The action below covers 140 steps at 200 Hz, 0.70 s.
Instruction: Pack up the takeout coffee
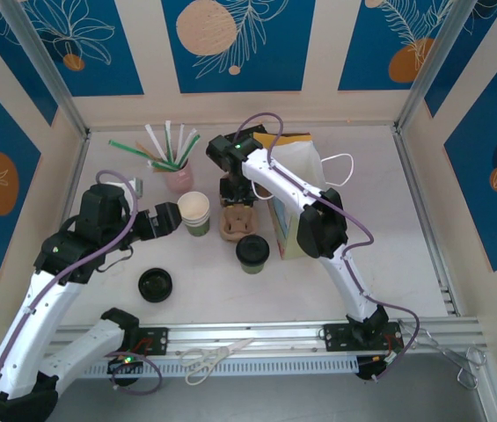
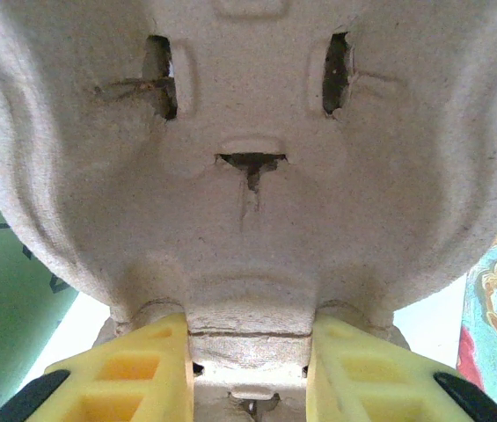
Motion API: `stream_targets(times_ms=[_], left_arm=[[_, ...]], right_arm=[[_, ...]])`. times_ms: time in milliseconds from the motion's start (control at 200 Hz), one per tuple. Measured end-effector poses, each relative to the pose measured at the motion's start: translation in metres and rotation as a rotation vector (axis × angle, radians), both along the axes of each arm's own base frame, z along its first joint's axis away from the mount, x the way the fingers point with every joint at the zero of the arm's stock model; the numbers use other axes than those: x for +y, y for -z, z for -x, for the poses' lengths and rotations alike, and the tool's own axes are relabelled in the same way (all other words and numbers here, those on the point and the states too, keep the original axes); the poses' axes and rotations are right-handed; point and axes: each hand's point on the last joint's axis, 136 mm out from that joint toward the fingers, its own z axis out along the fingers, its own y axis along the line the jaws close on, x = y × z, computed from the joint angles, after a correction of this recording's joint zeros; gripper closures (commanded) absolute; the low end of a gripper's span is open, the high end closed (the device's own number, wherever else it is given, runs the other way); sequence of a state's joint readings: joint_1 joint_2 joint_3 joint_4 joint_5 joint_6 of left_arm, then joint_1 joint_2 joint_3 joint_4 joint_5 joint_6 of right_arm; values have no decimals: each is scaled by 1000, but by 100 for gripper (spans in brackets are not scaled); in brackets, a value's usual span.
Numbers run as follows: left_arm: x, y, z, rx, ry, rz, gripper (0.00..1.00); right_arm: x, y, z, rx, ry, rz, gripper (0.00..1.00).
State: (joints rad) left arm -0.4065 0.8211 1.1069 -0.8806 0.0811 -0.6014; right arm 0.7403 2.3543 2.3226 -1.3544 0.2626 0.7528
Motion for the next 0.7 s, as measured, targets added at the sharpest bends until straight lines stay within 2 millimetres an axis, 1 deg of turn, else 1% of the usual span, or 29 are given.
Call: stream_targets(times_ms=[85, 110, 200, 255, 340, 395, 460, 650, 700], left_arm=[[-9, 1, -1, 2, 28, 40, 0], [-13, 3, -2, 8, 38, 57, 1], [-31, 9, -5, 34, 78, 154, 15], [-42, 15, -9, 60, 95, 216, 22], [-57, 34, -14, 120, 111, 301, 24], [-63, 46, -16, 163, 109, 336, 27], [-69, 56, -19, 194, 105, 370, 31], [-85, 59, -30, 182, 123, 452, 34], [-91, 63, -32, 186, 127, 462, 34]], right_arm=[[0, 0, 0, 0, 0, 0, 69], [0, 0, 0, 0, 0, 0, 69], [0, 0, 0, -1, -2, 0, 69], [0, 0, 0, -1, -3, -1, 69], [0, 0, 0, -1, -4, -1, 69], [0, 0, 0, 0, -4, -1, 69], [0, 0, 0, -1, -8, -1, 68], [0, 0, -1, -2, -14, -1, 68], [0, -1, -1, -2, -14, -1, 69]])
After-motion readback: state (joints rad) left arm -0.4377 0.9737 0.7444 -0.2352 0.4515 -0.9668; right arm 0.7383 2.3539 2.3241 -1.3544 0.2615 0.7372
